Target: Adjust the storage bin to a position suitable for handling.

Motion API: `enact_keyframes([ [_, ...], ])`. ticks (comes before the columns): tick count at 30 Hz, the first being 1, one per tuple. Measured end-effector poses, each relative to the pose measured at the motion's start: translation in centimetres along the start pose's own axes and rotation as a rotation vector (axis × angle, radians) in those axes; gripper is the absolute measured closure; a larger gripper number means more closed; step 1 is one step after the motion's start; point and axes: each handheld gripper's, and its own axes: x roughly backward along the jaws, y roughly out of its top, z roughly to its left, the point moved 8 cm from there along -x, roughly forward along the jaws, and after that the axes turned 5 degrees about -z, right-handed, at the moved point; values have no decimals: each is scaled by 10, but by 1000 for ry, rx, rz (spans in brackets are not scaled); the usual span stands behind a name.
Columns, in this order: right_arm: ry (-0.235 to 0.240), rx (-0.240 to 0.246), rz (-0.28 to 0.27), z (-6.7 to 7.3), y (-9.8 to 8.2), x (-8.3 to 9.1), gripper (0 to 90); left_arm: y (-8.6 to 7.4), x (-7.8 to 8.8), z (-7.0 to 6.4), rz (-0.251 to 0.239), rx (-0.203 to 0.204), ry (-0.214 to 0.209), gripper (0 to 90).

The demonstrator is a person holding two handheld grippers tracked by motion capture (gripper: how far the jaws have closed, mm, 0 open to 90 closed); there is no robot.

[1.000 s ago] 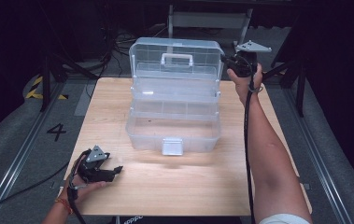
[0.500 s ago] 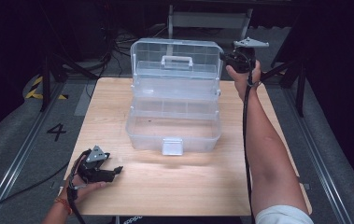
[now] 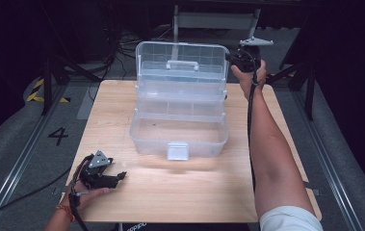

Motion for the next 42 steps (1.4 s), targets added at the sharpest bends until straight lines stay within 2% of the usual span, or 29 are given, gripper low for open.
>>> enact_keyframes([
  [7, -12, 7, 10, 0, 1, -4, 835, 0, 0, 0, 2, -1, 5, 232],
  [12, -11, -12, -10, -2, -2, -5, 836, 1, -1, 1, -2, -3, 12, 232],
  [18, -11, -4, -4, -3, -2, -7, 834, 1, 0, 1, 4, -4, 7, 232],
  [19, -13, -5, -5, -3, -2, -8, 833, 0, 0, 0, 5, 10, 0, 232],
  [21, -15, -8, -5, -4, -3, -10, 833, 0, 0, 0, 5, 9, -1, 232],
  [28, -34, 3, 32, -8, -7, -23, 825, 0, 0, -1, 8, 7, -12, 231],
  [33, -38, -12, 50, -12, -12, -33, 819, 0, 0, -1, 9, 6, -12, 231],
  [42, -42, -26, 73, -15, -17, -39, 810, 0, 0, 0, 7, 1, -7, 231],
])
